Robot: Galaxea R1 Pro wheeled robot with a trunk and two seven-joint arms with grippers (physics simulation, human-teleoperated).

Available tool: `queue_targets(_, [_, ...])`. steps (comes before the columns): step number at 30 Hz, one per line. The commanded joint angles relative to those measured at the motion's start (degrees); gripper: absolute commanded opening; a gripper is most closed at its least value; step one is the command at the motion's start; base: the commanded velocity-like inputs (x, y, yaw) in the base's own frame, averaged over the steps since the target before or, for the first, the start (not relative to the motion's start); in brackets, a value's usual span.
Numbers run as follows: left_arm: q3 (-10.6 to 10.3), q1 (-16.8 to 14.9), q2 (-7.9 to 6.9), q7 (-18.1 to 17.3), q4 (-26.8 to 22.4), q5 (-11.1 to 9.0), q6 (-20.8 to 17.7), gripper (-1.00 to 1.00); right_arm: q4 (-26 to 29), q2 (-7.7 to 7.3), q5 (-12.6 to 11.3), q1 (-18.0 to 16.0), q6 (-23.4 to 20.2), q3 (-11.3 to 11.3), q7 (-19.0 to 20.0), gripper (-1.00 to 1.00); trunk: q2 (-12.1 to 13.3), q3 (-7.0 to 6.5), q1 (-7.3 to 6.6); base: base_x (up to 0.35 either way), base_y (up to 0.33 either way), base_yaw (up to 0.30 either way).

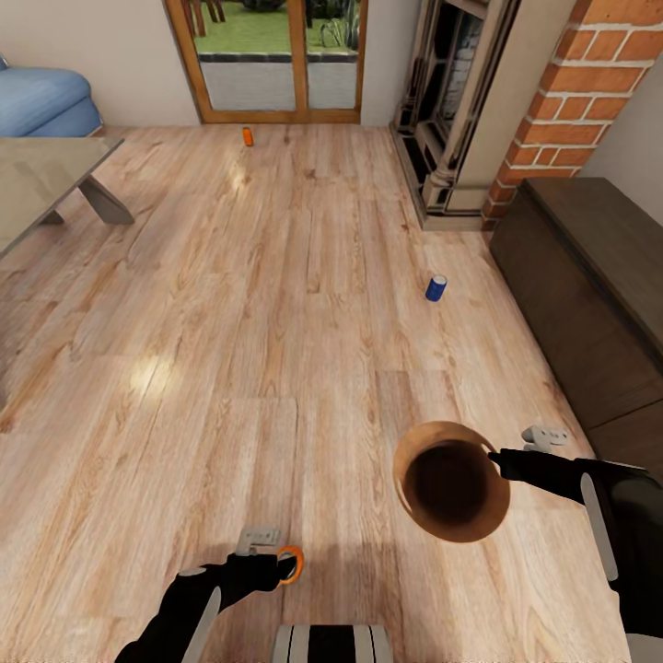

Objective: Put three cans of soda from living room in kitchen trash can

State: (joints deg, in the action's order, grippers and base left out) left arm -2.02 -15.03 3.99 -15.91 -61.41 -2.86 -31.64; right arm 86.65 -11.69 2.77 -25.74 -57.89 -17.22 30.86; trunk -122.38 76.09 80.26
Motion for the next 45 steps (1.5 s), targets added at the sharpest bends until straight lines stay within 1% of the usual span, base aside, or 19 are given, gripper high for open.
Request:
queue_targets(1, [-0.04,0.0,0.02,0.0,-0.15,0.02,0.07,1.0,0.01,0.0,-1.1,-0.02,-0.29,0.09,0.0,-1.0,0.0,0.09,-0.01,0.0,0.0,0.0])
queue_targets(7, [-0.05,0.0,0.12,0.03,-1.2,-0.15,-0.11,1.0,0.03,-0.05,-1.1,-0.02,-0.29,0.17,0.03,-1.0,0.0,0.65,-0.01,0.0,0.0,0.0])
queue_targets(15, [-0.02,0.0,0.14,0.09,-1.11,-0.22,-0.18,1.0,0.09,0.06,-1.1,-0.02,-0.29,0.49,0.05,-1.0,0.0,1.4,-0.01,0.0,0.0,0.0])
queue_targets(39, [-0.09,0.0,0.18,0.15,-1.15,-0.22,-0.13,1.0,0.1,0.09,-1.1,-0.02,-0.29,0.51,0.2,-1.0,0.0,3.64,-0.01,0.0,0.0,0.0])
queue_targets(45, [-0.03,0.0,0.14,0.09,-1.3,-0.28,-0.1,1.0,0.1,0.08,-1.1,-0.02,-0.29,0.29,0.17,-1.0,0.0,3.81,-0.01,0.0,0.0,0.0])
